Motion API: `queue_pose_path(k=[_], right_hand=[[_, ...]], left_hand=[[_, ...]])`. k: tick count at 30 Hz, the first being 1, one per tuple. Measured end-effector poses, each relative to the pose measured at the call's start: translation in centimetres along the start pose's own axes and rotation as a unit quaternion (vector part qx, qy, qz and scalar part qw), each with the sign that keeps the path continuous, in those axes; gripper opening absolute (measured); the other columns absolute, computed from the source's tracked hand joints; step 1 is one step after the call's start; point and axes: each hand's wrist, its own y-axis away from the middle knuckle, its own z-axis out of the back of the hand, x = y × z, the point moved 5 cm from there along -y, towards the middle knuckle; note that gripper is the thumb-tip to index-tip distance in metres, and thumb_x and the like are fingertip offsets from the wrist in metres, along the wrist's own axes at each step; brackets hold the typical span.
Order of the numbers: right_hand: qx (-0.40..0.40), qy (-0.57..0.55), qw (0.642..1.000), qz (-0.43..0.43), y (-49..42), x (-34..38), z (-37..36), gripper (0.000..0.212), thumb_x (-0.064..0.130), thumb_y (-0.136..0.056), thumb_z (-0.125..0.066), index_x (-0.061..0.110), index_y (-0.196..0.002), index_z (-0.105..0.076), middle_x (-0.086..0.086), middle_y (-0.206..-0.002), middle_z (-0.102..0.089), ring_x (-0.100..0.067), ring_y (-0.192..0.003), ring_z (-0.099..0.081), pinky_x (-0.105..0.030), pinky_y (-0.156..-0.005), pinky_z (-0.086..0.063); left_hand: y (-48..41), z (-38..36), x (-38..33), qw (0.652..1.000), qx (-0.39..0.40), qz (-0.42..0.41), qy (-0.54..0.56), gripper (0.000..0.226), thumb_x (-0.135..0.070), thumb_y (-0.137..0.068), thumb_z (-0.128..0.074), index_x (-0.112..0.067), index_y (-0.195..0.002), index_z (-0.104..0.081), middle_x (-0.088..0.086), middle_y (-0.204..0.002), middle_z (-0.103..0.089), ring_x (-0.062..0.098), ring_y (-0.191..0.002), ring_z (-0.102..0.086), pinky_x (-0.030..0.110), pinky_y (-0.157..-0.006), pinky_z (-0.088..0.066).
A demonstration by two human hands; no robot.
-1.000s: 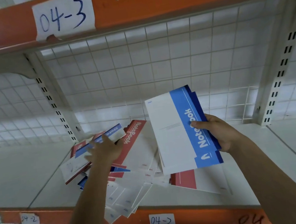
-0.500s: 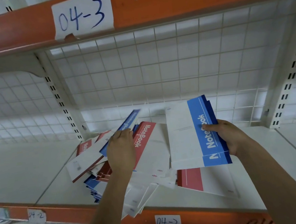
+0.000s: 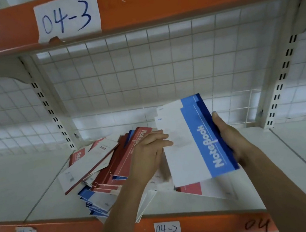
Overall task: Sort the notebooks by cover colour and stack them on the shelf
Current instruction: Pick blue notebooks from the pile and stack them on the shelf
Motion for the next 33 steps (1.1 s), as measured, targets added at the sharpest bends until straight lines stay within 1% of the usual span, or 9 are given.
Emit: queue_pose_path(k=[5, 7, 9, 12, 16, 18, 25, 30, 33], right_hand=[[0.013, 0.019, 0.998, 0.061, 1.0, 0.8, 0.2, 0.027, 0.019, -0.091, -0.059, 0.012, -0.117, -0.059, -0.010, -0.104, -0.070, -0.025, -0.087, -0.068, -0.042, -0.079, -0.057], [-0.008, 0.023, 0.995, 0.092, 1.6, 1.5, 0.7, 0.023, 0.019, -0.091, -0.058, 0.015, -0.113, -0.060, -0.007, -0.105, -0.069, -0.023, -0.089, -0.067, -0.043, -0.081, -0.057], [-0.027, 0.016, 0.992, 0.124, 2.6, 2.0, 1.2, 0.020, 0.021, -0.092, -0.057, 0.020, -0.111, -0.060, -0.001, -0.101, -0.070, -0.019, -0.089, -0.068, -0.041, -0.078, -0.057], [-0.069, 0.051, 0.979, 0.183, 4.3, 2.8, 3.0, 0.014, 0.022, -0.093, -0.054, 0.021, -0.105, -0.060, 0.004, -0.095, -0.071, -0.014, -0.086, -0.069, -0.032, -0.073, -0.058], [-0.151, 0.106, 0.957, 0.224, 6.5, 3.2, 7.4, 0.009, 0.020, -0.093, -0.054, 0.023, -0.098, -0.060, 0.009, -0.090, -0.069, -0.009, -0.081, -0.068, -0.026, -0.071, -0.053], [-0.177, 0.074, 0.956, 0.224, 7.4, 2.7, 9.7, 0.012, 0.017, -0.093, -0.054, 0.023, -0.103, -0.059, 0.007, -0.092, -0.069, -0.011, -0.081, -0.068, -0.026, -0.068, -0.054], [-0.171, 0.032, 0.970, 0.170, 8.9, -1.1, 15.7, 0.020, 0.007, -0.087, -0.062, 0.024, -0.098, -0.060, 0.004, -0.091, -0.070, -0.016, -0.082, -0.068, -0.025, -0.067, -0.053], [-0.104, 0.102, 0.984, 0.104, 7.8, -3.2, 16.9, 0.028, 0.003, -0.084, -0.064, 0.029, -0.093, -0.058, 0.003, -0.096, -0.069, -0.019, -0.091, -0.066, -0.032, -0.079, -0.054], [-0.088, 0.098, 0.988, 0.080, 7.7, -3.7, 17.3, 0.029, -0.004, -0.083, -0.061, 0.022, -0.097, -0.060, -0.001, -0.097, -0.069, -0.016, -0.086, -0.066, -0.025, -0.070, -0.054]], left_hand=[[-1.9, 0.0, -1.3, 0.987, -0.018, 0.118, 0.106, 0.039, 0.005, -0.088, -0.049, -0.010, -0.120, -0.064, 0.004, -0.144, -0.039, 0.008, -0.128, -0.042, 0.002, -0.100, -0.031], [-2.7, -0.4, -2.4, 0.964, -0.038, 0.208, 0.159, 0.051, -0.003, -0.097, -0.044, -0.018, -0.145, -0.034, 0.001, -0.154, -0.024, 0.005, -0.130, -0.039, 0.000, -0.093, -0.035], [-3.5, -1.7, -3.7, 0.928, -0.026, 0.282, 0.242, 0.059, -0.022, -0.099, -0.045, -0.023, -0.150, -0.015, -0.007, -0.147, -0.035, -0.003, -0.115, -0.052, 0.009, -0.089, -0.045], [-4.9, -4.1, -5.9, 0.913, -0.009, 0.298, 0.277, 0.037, -0.023, -0.100, -0.042, -0.015, -0.136, -0.036, -0.023, -0.096, -0.057, -0.017, -0.071, -0.055, 0.006, -0.065, -0.046], [-5.3, -7.5, -10.6, 0.920, -0.040, 0.271, 0.281, 0.008, -0.020, -0.100, -0.041, -0.020, -0.107, -0.044, -0.022, -0.081, -0.054, -0.007, -0.063, -0.055, 0.013, -0.060, -0.044], [-5.2, -9.5, -12.5, 0.922, -0.050, 0.255, 0.286, 0.012, -0.019, -0.100, -0.041, -0.031, -0.094, -0.040, -0.019, -0.072, -0.050, 0.002, -0.060, -0.049, 0.023, -0.060, -0.043], [-3.1, -16.2, -16.3, 0.903, -0.088, 0.319, 0.275, 0.018, -0.021, -0.099, -0.043, -0.026, -0.083, -0.038, -0.011, -0.072, -0.051, -0.008, -0.062, -0.052, 0.010, -0.060, -0.044], [-1.1, -18.4, -16.5, 0.871, -0.097, 0.424, 0.229, 0.017, -0.034, -0.098, -0.044, -0.016, -0.098, -0.044, 0.000, -0.105, -0.061, 0.012, -0.096, -0.058, 0.021, -0.072, -0.041], [0.0, -18.6, -17.0, 0.859, -0.103, 0.442, 0.237, 0.013, -0.027, -0.098, -0.045, -0.015, -0.100, -0.045, 0.001, -0.110, -0.062, 0.016, -0.101, -0.059, 0.027, -0.080, -0.046]])
